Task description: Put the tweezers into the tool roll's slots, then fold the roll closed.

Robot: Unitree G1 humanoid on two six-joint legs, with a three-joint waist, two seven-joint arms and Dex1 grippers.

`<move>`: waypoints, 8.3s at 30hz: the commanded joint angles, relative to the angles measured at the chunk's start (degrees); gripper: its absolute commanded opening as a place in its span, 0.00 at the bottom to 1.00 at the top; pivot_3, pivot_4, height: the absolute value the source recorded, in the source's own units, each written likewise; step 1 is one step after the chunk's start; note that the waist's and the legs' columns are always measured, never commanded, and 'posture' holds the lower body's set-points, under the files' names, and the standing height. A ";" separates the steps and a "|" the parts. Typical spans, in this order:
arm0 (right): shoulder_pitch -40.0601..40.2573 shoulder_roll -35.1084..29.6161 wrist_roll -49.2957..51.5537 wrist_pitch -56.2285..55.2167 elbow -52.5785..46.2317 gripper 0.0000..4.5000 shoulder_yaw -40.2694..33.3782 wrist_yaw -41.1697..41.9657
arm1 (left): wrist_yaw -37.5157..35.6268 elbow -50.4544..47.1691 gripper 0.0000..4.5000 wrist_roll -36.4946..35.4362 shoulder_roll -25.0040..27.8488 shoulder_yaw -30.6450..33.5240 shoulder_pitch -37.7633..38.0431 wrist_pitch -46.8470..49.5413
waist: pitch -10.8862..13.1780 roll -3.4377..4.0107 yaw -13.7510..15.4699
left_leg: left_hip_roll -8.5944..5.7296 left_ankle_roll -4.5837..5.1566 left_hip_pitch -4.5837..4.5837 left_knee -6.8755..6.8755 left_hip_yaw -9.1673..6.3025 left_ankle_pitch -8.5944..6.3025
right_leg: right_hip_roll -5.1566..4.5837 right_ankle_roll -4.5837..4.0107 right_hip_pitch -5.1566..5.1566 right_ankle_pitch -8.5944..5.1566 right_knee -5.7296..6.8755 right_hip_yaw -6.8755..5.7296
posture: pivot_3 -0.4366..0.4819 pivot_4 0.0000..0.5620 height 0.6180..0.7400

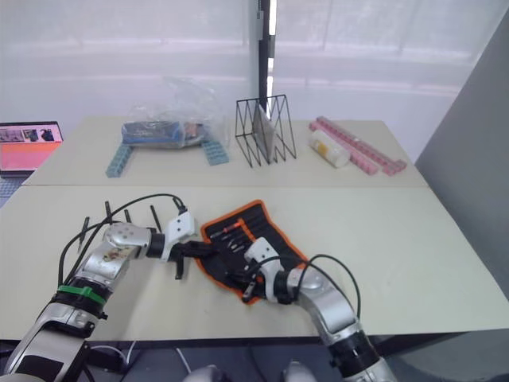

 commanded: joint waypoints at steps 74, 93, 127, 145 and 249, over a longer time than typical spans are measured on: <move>1.87 -19.43 21.04 1.93 -16.00 0.71 -21.12 10.64 | 18.21 -30.34 1.00 -23.71 0.60 58.66 53.39 5.76 | 0.47 -0.22 0.00 | -0.06 -0.08 -0.15 -0.58 0.11 -0.07 | -0.93 -0.05 -0.36 -0.25 -0.20 -0.21 | 0.48 0.27 0.97; -6.41 -23.23 17.97 -0.24 -14.75 1.00 -14.31 17.92 | 44.95 -41.72 1.00 -27.73 -6.14 61.27 53.94 18.39 | 0.45 -0.29 0.24 | -0.05 -0.12 -0.16 -0.66 -0.05 -0.10 | -1.81 -0.17 -0.39 -0.20 -0.21 -0.73 | 0.48 0.27 0.97; -5.39 -21.61 17.62 2.78 -17.97 1.00 -11.20 11.80 | 42.18 -12.58 1.00 -16.67 5.66 43.68 29.93 15.72 | 0.45 -0.29 0.67 | -0.08 -0.22 -0.18 -0.68 0.13 -0.21 | -1.88 -0.34 -0.28 0.01 -0.59 -2.53 | 0.48 0.27 0.97; -4.37 -21.93 18.36 3.98 -20.77 1.00 -11.63 8.93 | 40.54 8.80 0.68 -9.55 6.18 33.89 13.98 16.81 | 0.46 -0.09 1.08 | -0.14 -0.22 0.07 -0.47 0.16 -0.10 | -1.91 -0.34 -0.12 0.03 -0.04 -3.07 | 0.48 0.27 0.97; 15.59 -3.69 -1.26 6.12 -21.73 0.01 -6.79 -23.83 | 19.99 -13.95 0.00 2.78 -9.62 -15.43 -12.29 32.20 | 0.49 -0.19 1.07 | -0.76 -0.09 -0.21 -0.27 -0.29 -0.04 | -0.98 0.11 -0.13 -0.24 -0.06 -1.07 | 0.48 0.27 0.97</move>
